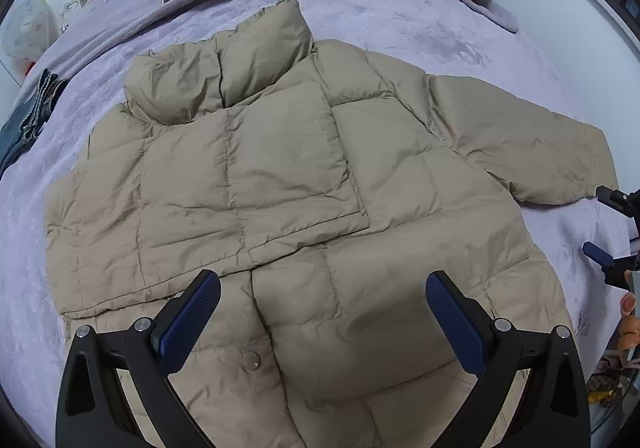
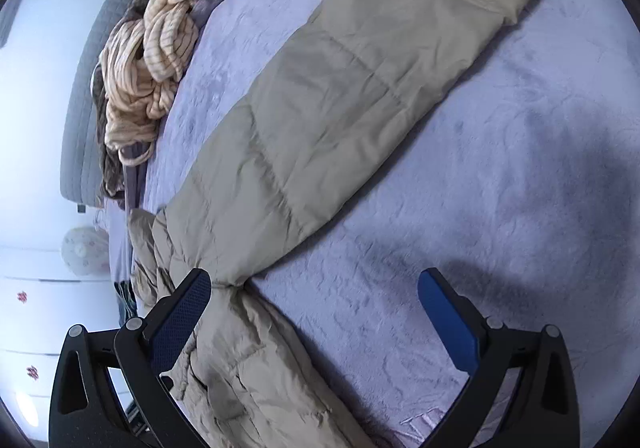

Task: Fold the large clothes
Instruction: 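Move the right tool to the cuff of the other sleeve, then grasp the sleeve with the right tool and fold it across the jacket front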

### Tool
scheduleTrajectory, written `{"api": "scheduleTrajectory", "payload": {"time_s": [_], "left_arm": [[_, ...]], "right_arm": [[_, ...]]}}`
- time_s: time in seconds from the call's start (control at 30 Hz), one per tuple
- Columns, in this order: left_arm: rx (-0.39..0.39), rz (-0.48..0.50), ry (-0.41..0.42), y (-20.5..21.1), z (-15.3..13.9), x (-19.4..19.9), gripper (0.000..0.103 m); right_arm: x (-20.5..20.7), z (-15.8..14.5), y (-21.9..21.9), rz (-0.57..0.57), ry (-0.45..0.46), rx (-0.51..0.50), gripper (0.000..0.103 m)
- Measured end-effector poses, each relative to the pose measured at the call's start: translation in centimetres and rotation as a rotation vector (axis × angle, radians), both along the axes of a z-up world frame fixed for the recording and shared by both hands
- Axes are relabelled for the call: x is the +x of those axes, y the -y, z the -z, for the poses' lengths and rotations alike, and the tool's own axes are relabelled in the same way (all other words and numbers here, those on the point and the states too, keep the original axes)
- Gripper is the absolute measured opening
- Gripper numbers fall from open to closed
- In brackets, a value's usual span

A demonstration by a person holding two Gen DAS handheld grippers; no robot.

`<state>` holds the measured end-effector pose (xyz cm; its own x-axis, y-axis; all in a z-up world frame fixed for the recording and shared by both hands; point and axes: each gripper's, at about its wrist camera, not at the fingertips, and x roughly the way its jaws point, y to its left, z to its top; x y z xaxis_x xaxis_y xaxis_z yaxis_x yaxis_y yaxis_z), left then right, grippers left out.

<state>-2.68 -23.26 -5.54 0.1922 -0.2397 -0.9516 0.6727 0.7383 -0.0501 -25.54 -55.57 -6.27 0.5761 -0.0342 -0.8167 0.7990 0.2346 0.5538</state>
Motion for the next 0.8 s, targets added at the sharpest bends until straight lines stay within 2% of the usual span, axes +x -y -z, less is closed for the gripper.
{"api": "scheduleTrajectory", "payload": {"time_s": [0.3,0.37,0.57,0.6,0.67,0.7,0.73,0.8], "left_arm": [[0.022,0.009,0.001,2.2,0.7,0.4,0.103],[0.02,0.009,0.005,2.5,0.6,0.7,0.103],[0.023,0.006,0.013,2.9,0.5,1.4,0.103],[0.022,0.002,0.011,2.8,0.5,1.6,0.103],[0.019,-0.006,0.01,2.5,0.4,1.9,0.103],[0.018,-0.01,0.011,2.4,0.4,2.0,0.103],[0.017,-0.016,0.012,2.2,0.3,2.2,0.103],[0.016,-0.026,0.014,1.7,0.2,2.7,0.103]], "right_arm": [[-2.8,2.5,7.3,0.213,0.148,0.096,0.103],[-3.3,2.9,8.4,0.274,0.214,0.121,0.103],[-4.4,4.5,11.1,0.491,0.522,0.246,0.103],[-4.4,4.7,11.3,0.51,0.543,0.265,0.1],[-3.9,5.0,11.5,0.519,0.586,0.31,0.072],[-3.6,5.2,11.6,0.51,0.601,0.331,0.044],[-3.3,5.2,11.7,0.498,0.617,0.343,0.022],[-2.7,4.5,11.8,0.457,0.628,0.322,0.011]]}}
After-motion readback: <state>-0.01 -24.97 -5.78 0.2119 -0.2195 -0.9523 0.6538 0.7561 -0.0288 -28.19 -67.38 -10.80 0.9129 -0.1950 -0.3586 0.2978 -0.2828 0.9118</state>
